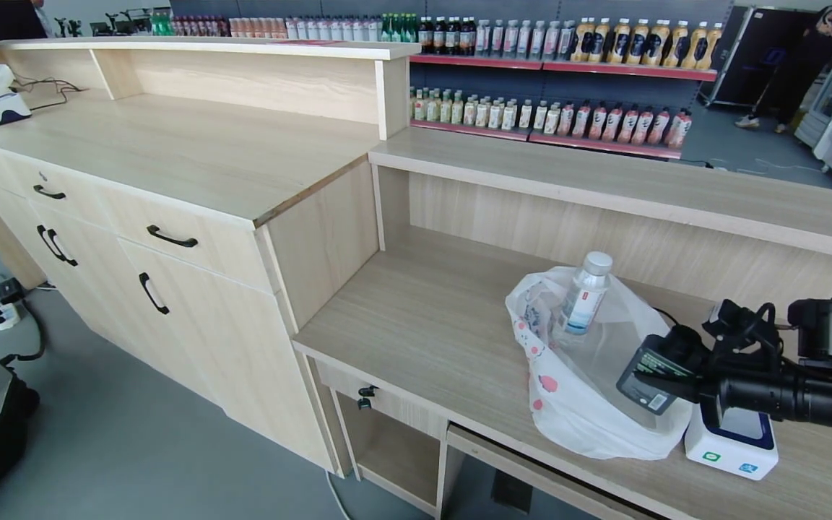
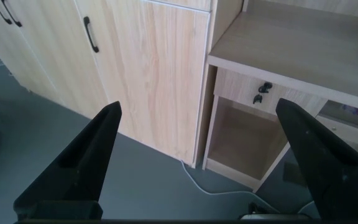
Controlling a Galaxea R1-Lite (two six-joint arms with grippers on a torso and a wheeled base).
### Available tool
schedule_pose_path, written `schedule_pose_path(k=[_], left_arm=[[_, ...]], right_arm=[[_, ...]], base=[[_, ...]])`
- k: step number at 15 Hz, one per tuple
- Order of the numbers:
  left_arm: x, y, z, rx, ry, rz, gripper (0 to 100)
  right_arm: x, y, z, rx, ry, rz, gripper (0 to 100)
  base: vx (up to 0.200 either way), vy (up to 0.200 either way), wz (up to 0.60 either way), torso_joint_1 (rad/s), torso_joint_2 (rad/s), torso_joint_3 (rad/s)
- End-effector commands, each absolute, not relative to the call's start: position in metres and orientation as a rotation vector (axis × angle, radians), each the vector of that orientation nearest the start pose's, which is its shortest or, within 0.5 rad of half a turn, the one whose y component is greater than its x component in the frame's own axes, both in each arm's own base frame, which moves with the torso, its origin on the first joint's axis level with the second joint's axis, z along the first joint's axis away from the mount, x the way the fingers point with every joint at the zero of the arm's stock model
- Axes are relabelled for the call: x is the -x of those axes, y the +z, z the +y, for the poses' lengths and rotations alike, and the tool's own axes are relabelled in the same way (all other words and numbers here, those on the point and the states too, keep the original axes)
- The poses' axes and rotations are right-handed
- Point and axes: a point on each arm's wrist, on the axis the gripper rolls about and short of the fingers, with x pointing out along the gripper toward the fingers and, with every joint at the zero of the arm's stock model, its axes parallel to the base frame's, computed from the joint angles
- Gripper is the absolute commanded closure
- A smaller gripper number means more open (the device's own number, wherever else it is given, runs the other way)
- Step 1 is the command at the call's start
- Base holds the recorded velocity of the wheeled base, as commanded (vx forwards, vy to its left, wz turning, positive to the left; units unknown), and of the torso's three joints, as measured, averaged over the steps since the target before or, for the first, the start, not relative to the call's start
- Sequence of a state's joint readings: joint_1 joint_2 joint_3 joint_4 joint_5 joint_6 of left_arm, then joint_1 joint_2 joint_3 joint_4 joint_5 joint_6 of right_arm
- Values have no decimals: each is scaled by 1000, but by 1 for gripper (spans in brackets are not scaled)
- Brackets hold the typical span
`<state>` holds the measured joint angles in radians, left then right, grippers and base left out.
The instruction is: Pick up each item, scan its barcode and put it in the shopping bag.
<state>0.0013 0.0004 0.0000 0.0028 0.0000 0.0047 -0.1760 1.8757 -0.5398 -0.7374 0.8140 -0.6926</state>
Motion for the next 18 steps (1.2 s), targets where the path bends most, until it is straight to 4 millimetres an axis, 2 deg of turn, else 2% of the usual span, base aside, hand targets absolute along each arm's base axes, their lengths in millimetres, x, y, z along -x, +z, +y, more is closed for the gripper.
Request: schedule_pose_path(k=[1, 8, 18], left_arm=[[23, 75, 0, -5, 2, 3, 0], [23, 75, 0, -5, 2, 3, 0], [23, 75, 0, -5, 2, 3, 0]], right_arm=[[-288, 64, -29, 366, 797, 320, 100], [-294, 48, -26, 395, 817, 337, 100], [-290, 41, -28, 378, 819, 366, 100]], base=[[0, 0, 0, 0, 0, 0], [0, 0, 0, 0, 0, 0], [0, 0, 0, 0, 0, 0]])
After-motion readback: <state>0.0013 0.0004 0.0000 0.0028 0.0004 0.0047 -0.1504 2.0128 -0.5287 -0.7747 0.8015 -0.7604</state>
